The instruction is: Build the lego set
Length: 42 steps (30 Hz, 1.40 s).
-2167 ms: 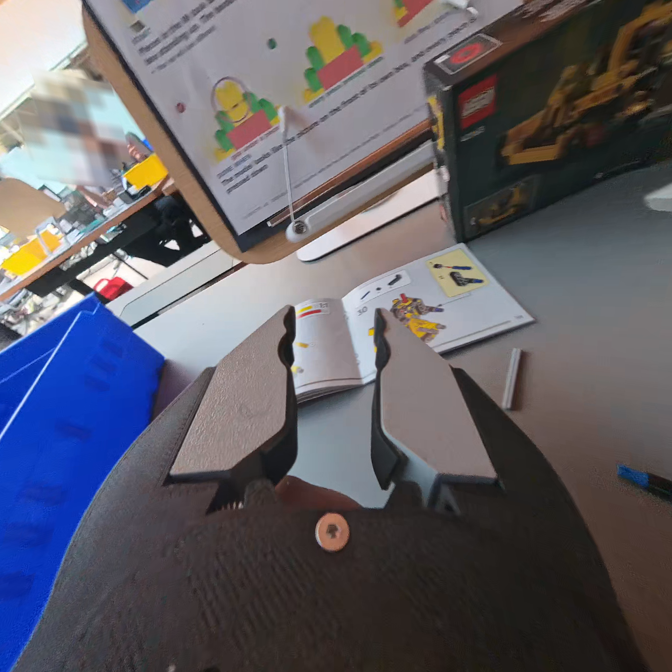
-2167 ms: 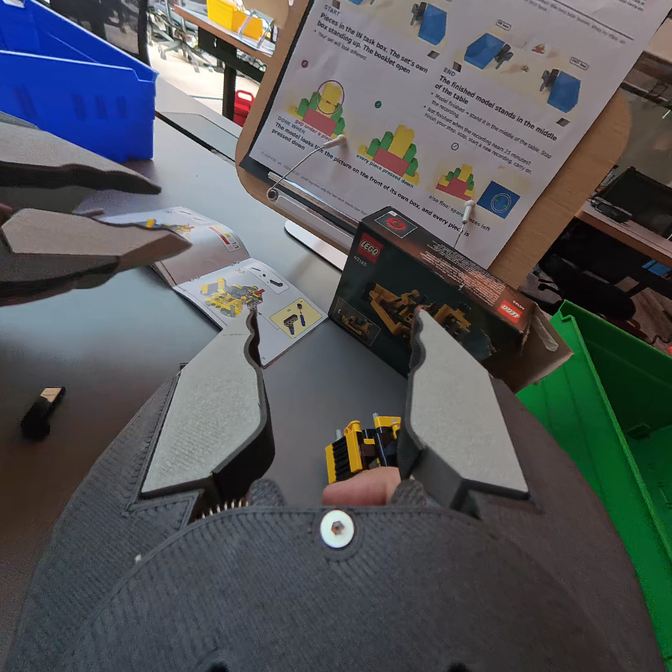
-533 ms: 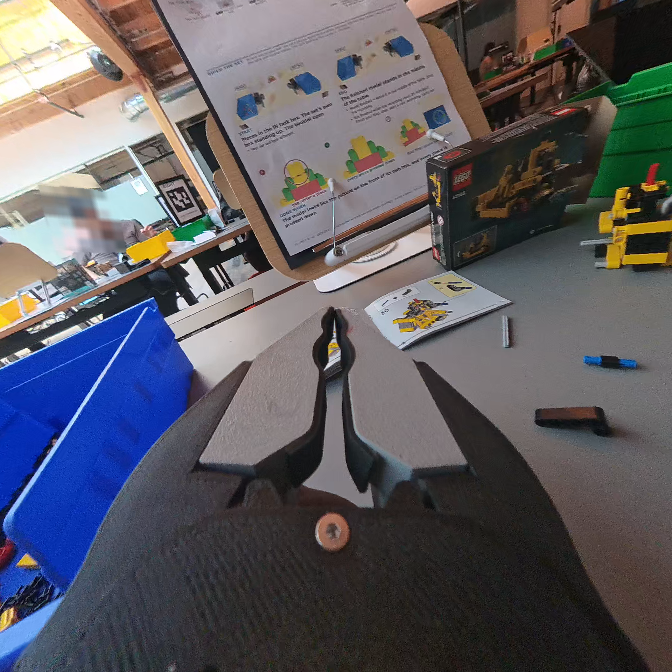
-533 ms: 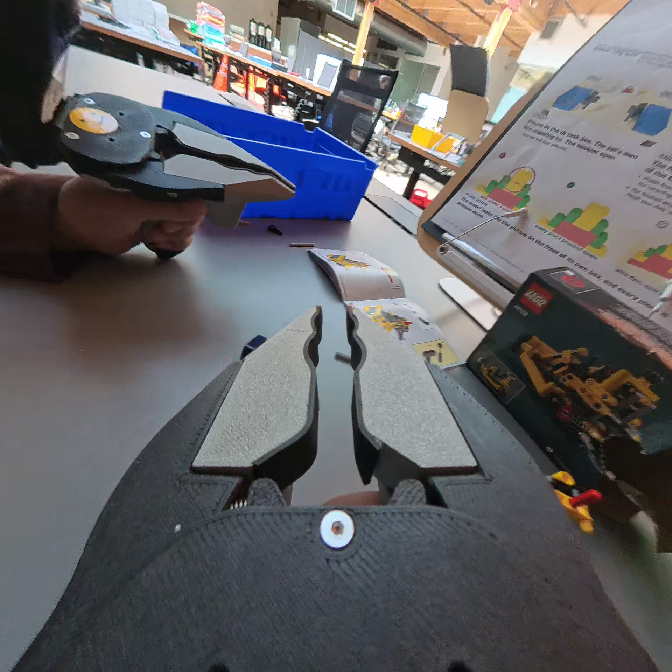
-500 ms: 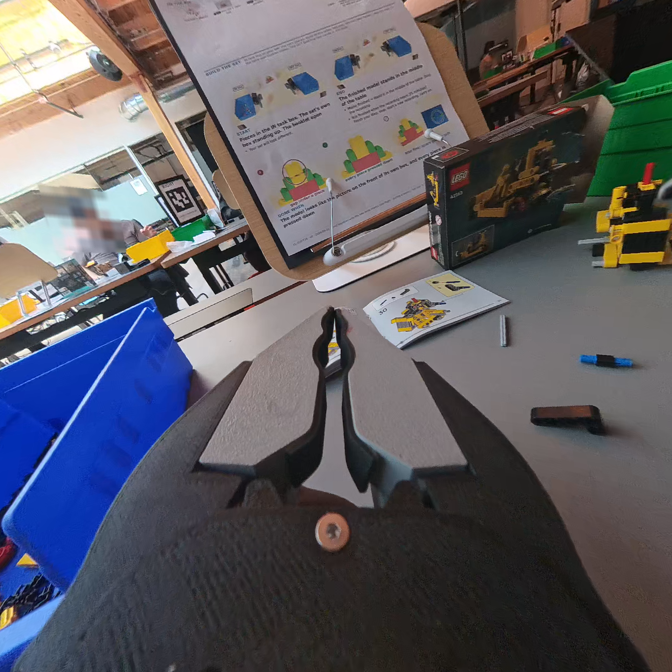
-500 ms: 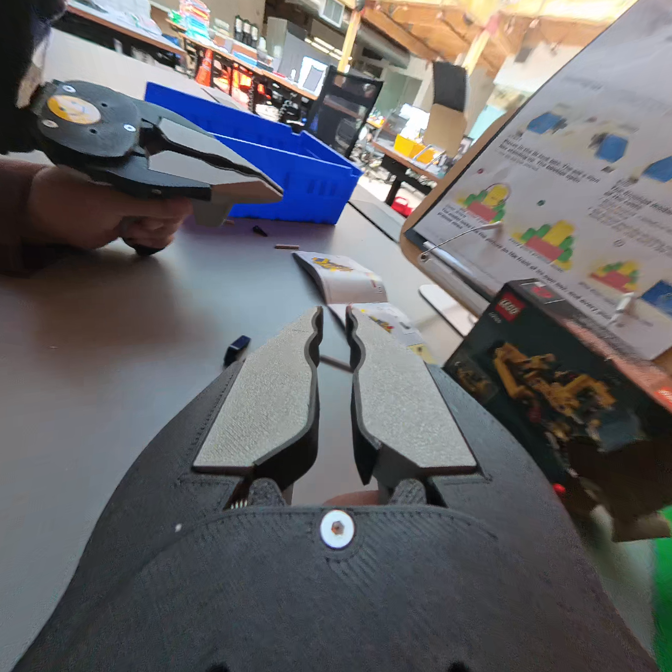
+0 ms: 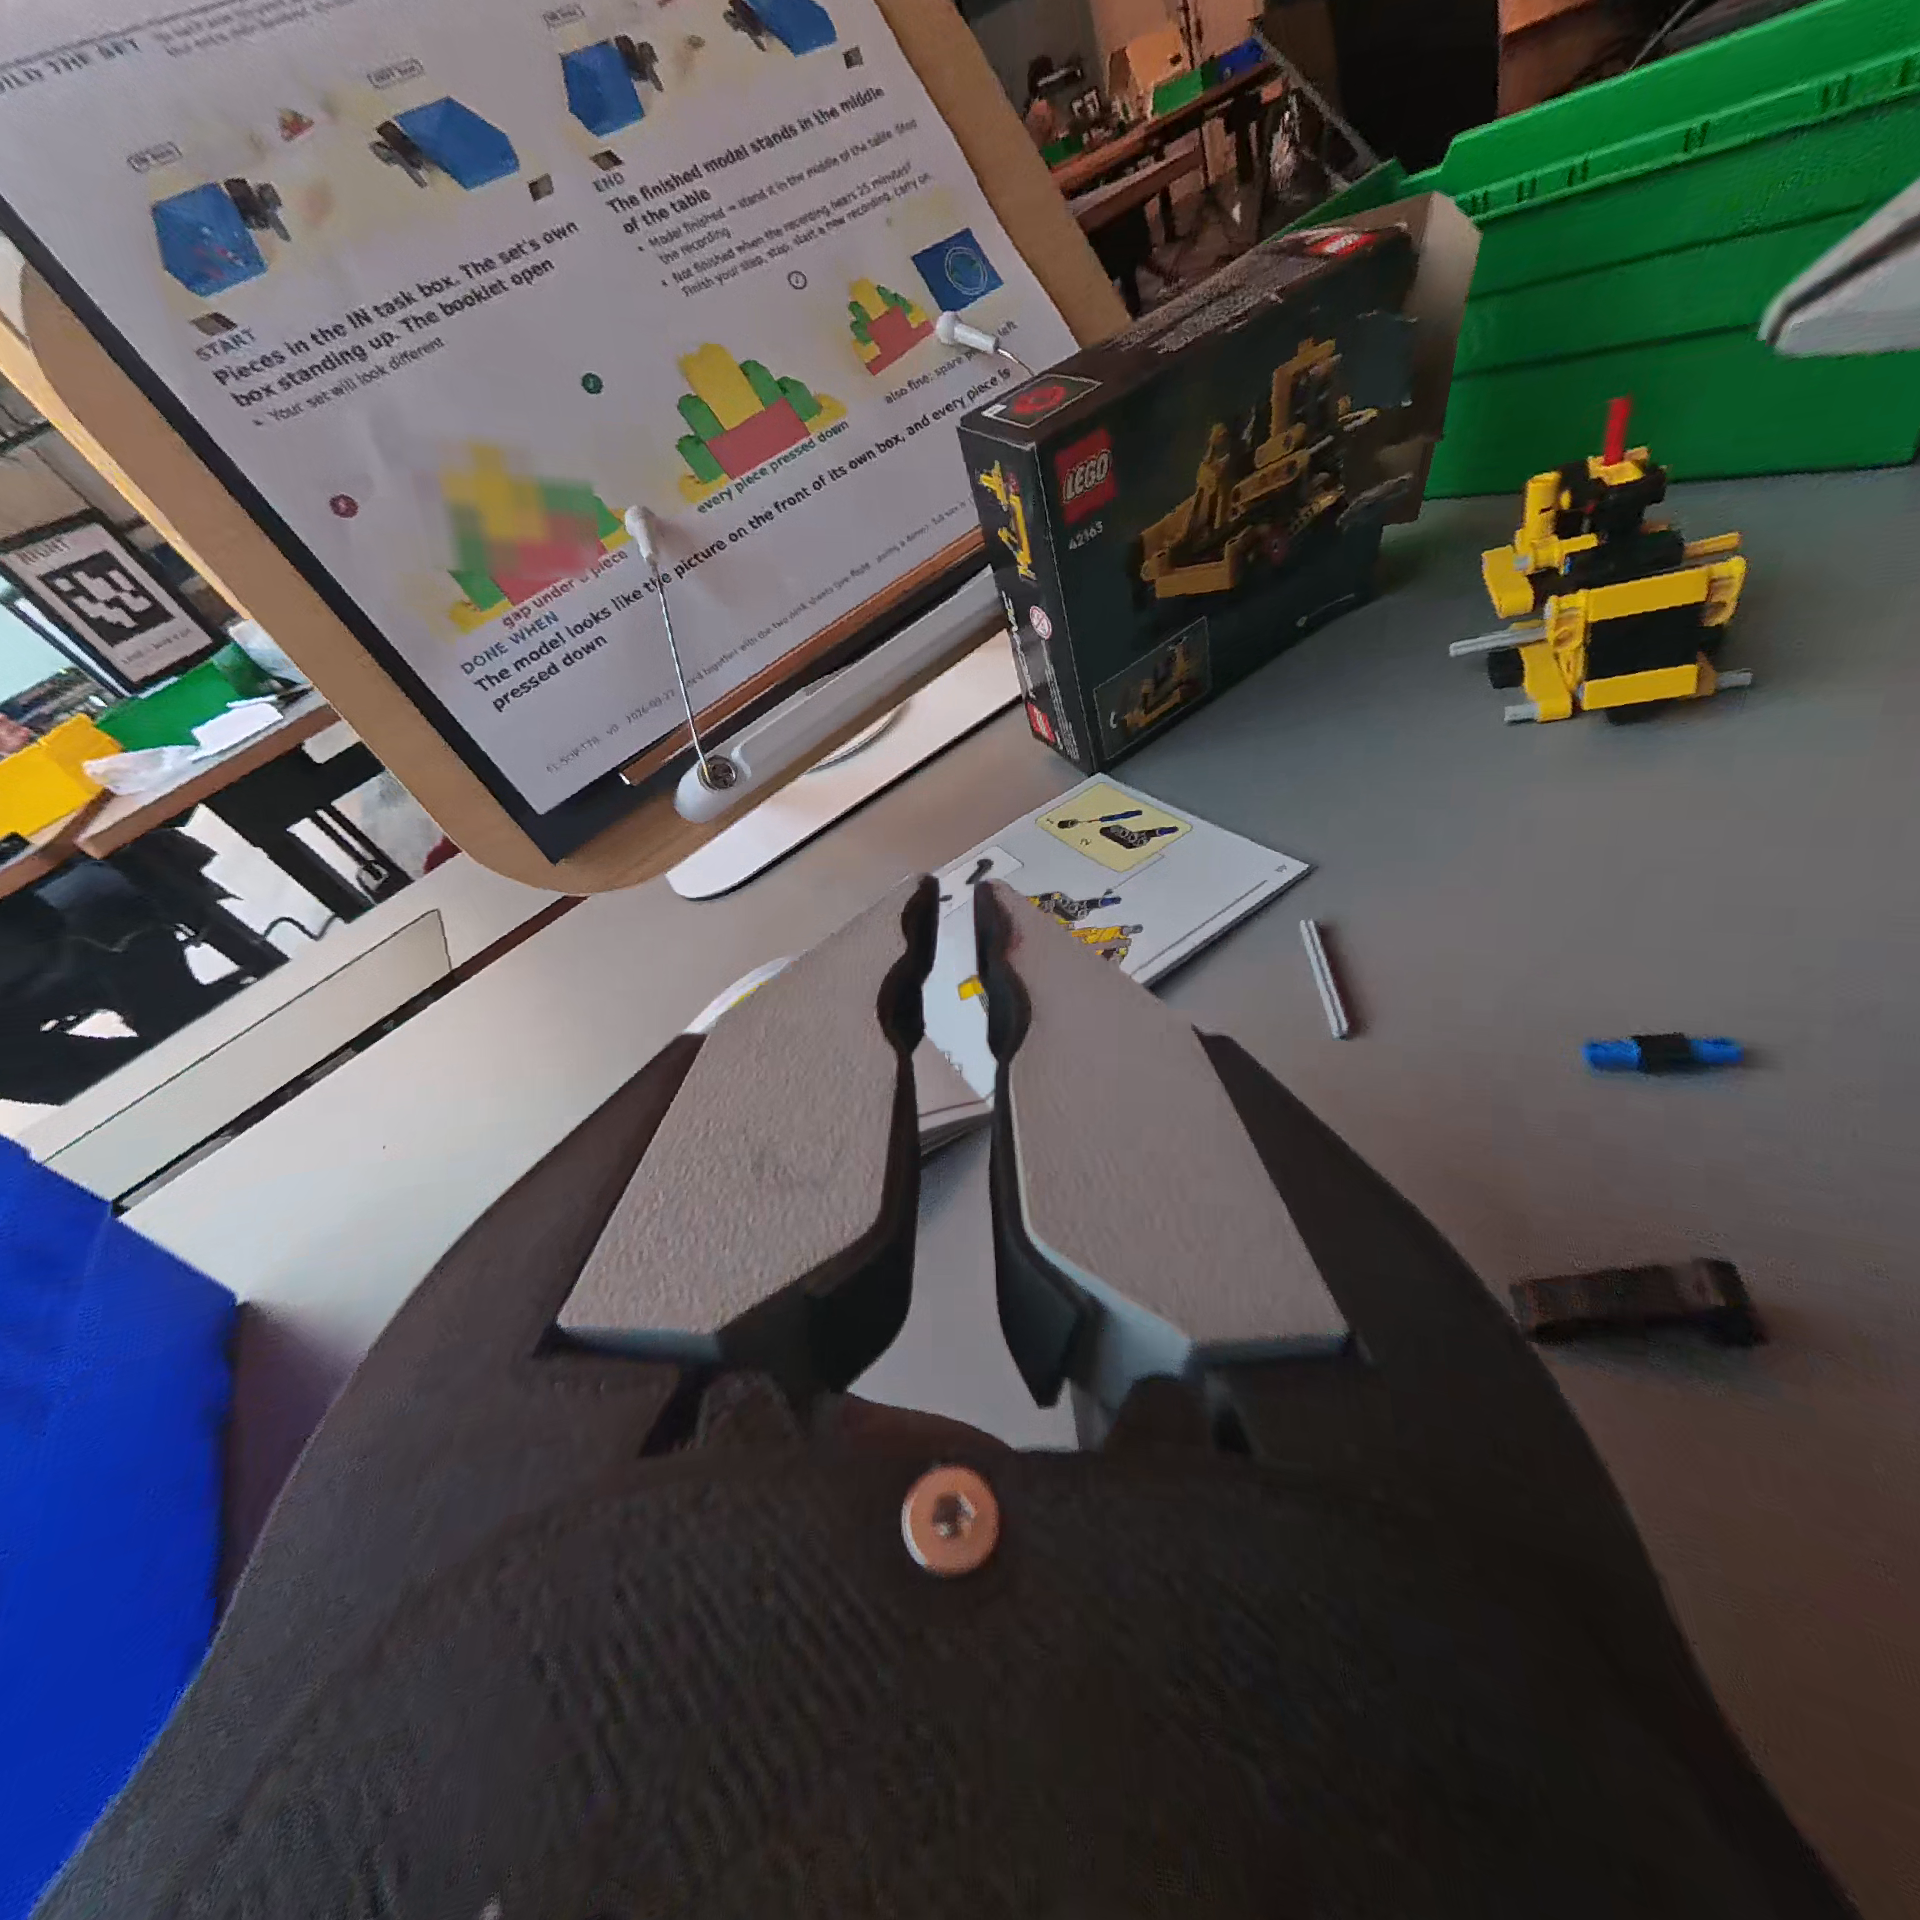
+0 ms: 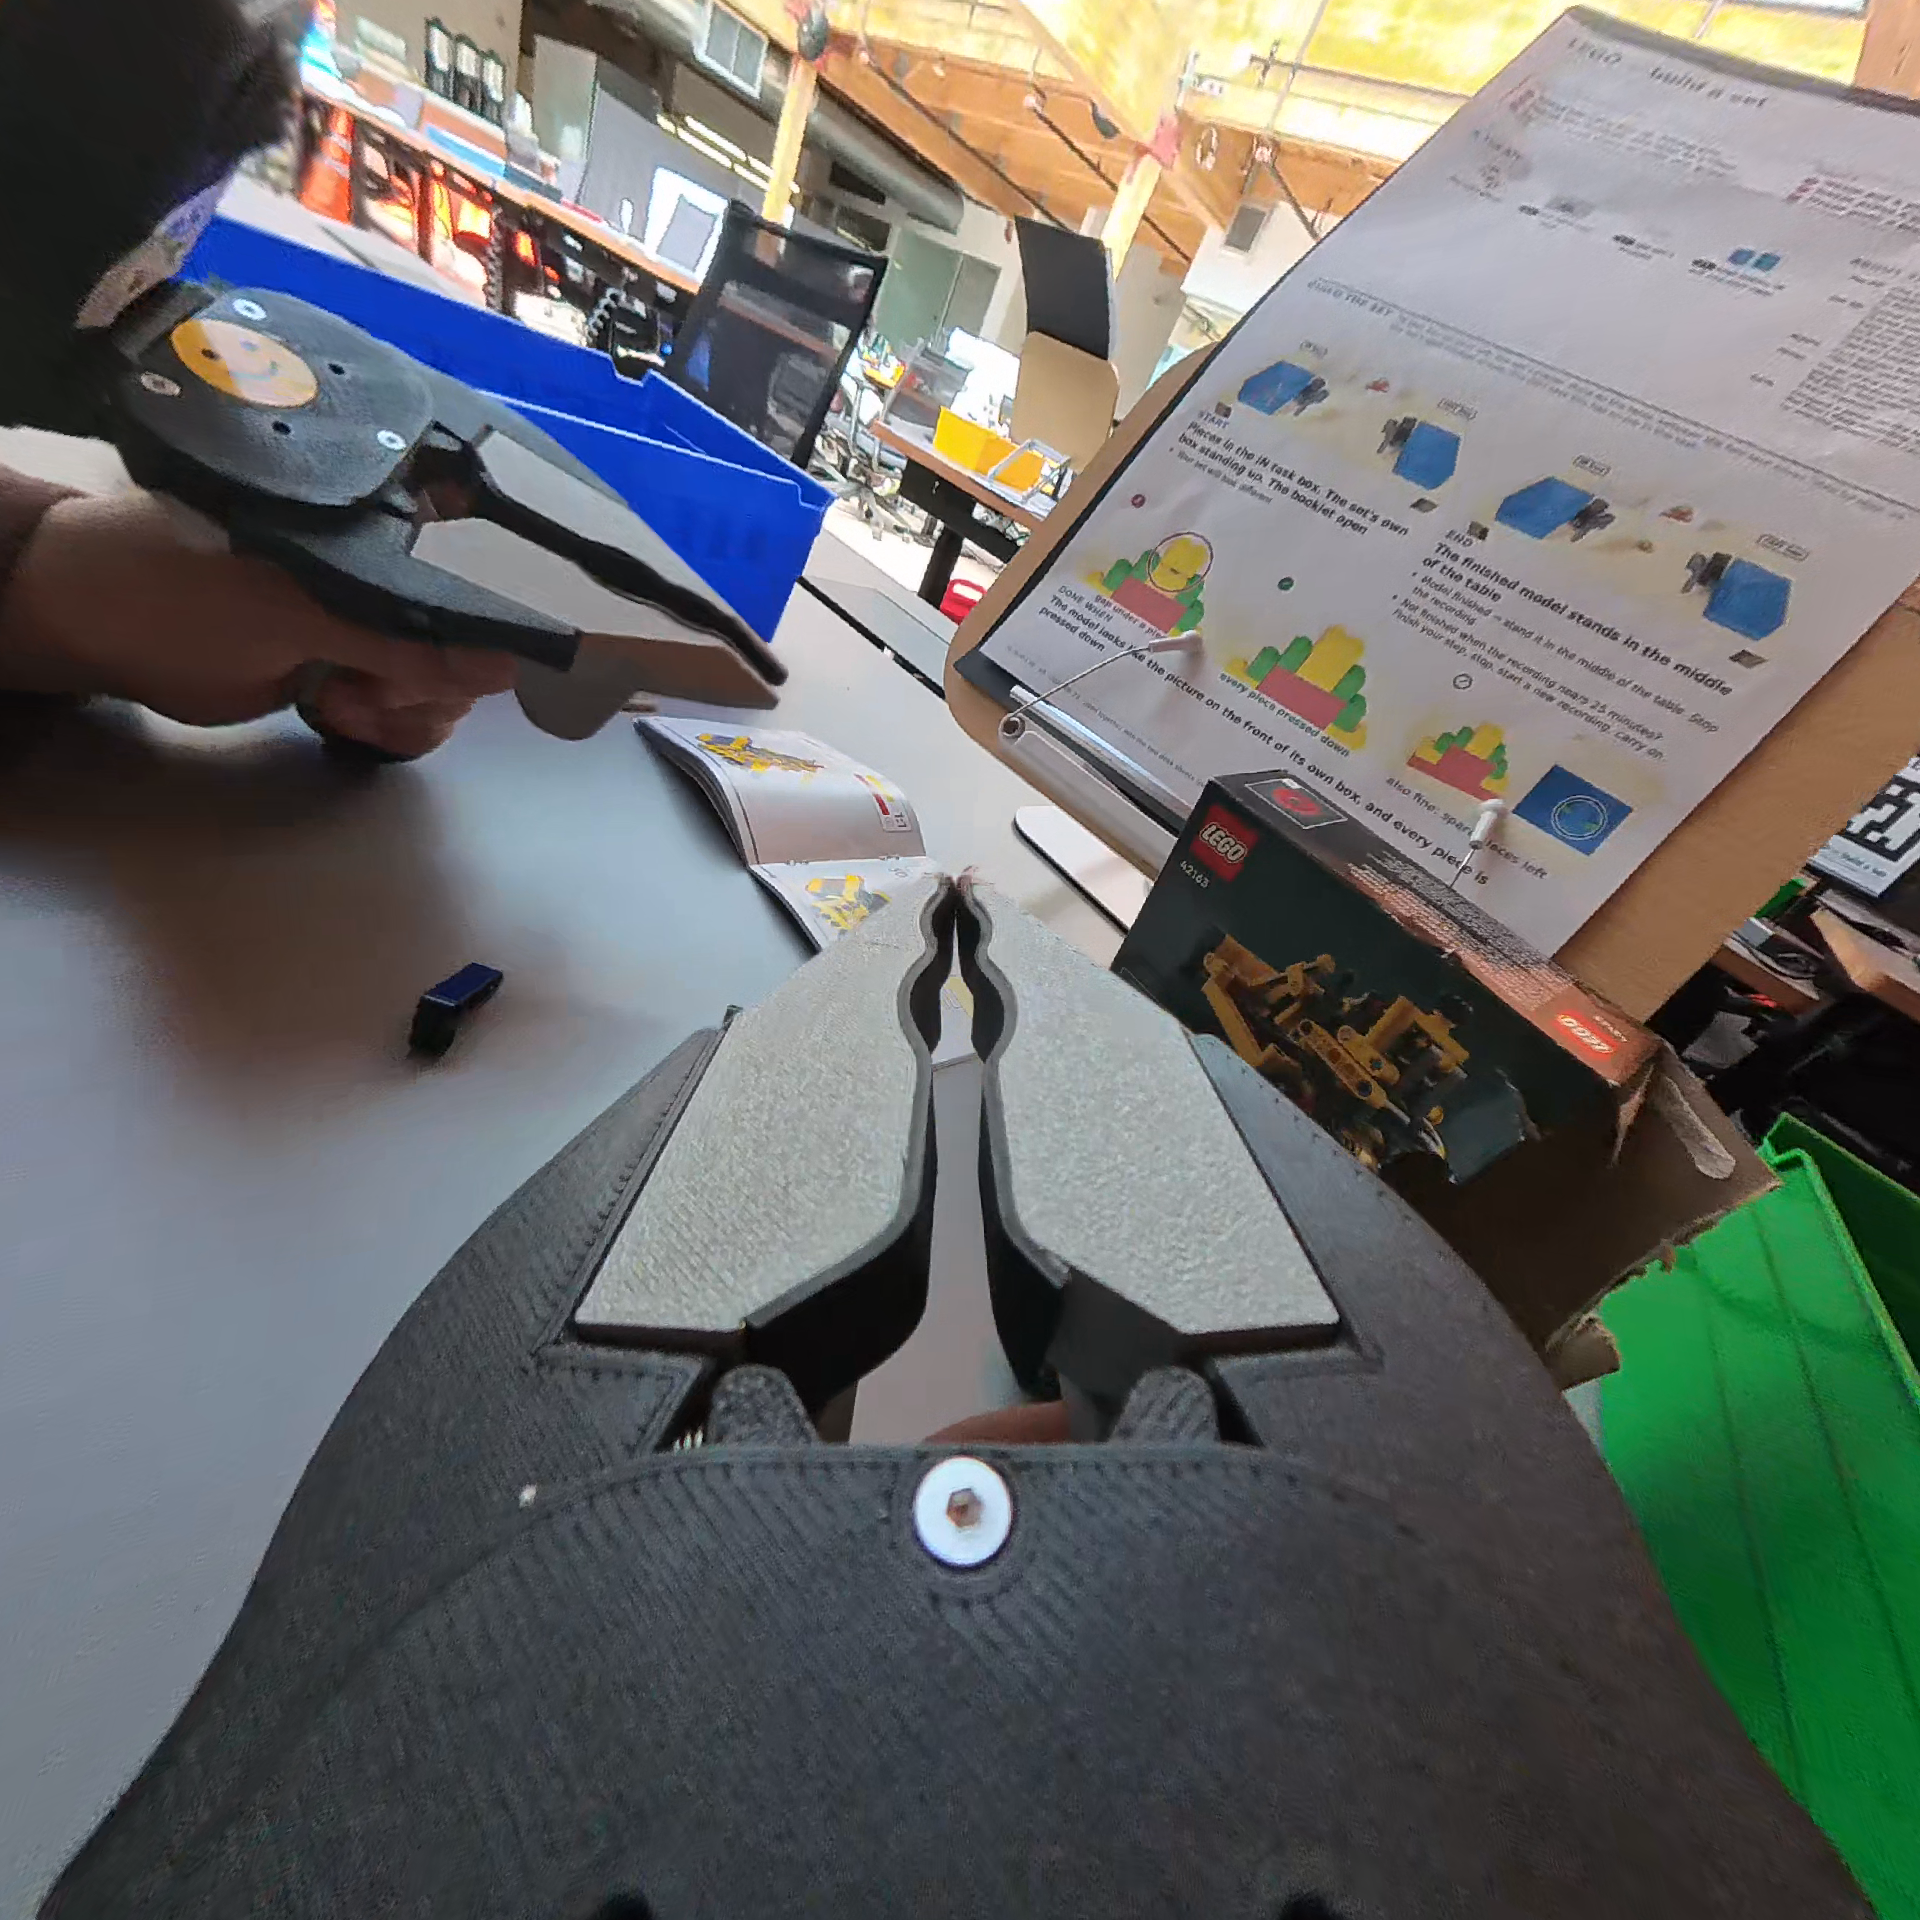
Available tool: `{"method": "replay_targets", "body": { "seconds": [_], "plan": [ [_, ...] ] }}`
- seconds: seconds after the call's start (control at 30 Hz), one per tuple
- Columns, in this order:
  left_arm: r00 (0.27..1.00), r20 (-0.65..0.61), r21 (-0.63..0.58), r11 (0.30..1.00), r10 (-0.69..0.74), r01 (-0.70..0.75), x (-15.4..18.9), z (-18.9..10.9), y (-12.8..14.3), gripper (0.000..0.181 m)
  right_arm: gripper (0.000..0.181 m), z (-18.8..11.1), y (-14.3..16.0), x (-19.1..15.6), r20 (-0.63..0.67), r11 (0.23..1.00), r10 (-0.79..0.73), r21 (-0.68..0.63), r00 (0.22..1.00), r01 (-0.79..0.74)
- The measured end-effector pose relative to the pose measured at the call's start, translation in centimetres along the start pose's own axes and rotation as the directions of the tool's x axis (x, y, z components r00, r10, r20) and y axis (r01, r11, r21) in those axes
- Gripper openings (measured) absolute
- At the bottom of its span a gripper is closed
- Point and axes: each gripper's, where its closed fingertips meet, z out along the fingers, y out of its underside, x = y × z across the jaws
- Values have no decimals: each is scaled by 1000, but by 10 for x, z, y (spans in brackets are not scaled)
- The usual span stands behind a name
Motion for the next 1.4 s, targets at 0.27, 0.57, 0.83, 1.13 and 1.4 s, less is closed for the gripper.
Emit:
{"method": "replay_targets", "body": {
  "seconds": [0.27, 0.57, 0.83, 1.13, 1.4],
  "plan": [
    [995, 98, -137, 990, -9, 23, -29, -3, 23, 12, 0, -11, -9, 44, -152, 998, -4, 61, 988, 13],
    [995, 39, -159, 982, -96, 101, -24, -4, 29, 11, 0, -40, 2, 123, -390, 998, 59, 8, 919, -61],
    [994, 73, -150, 984, -88, 98, -27, -3, 27, 11, 0, -28, 54, 127, -372, 948, 168, -194, 913, -254],
    [988, 153, -149, 987, -33, 56, -36, -2, 26, 14, 0, -23, 96, 120, -372, 853, 227, -370, 900, -368],
    [988, 150, -159, 985, -40, 64, -38, 2, 29, 13, 0, -26, 92, 132, -397, 839, 339, -283, 853, -465]
  ]
}}
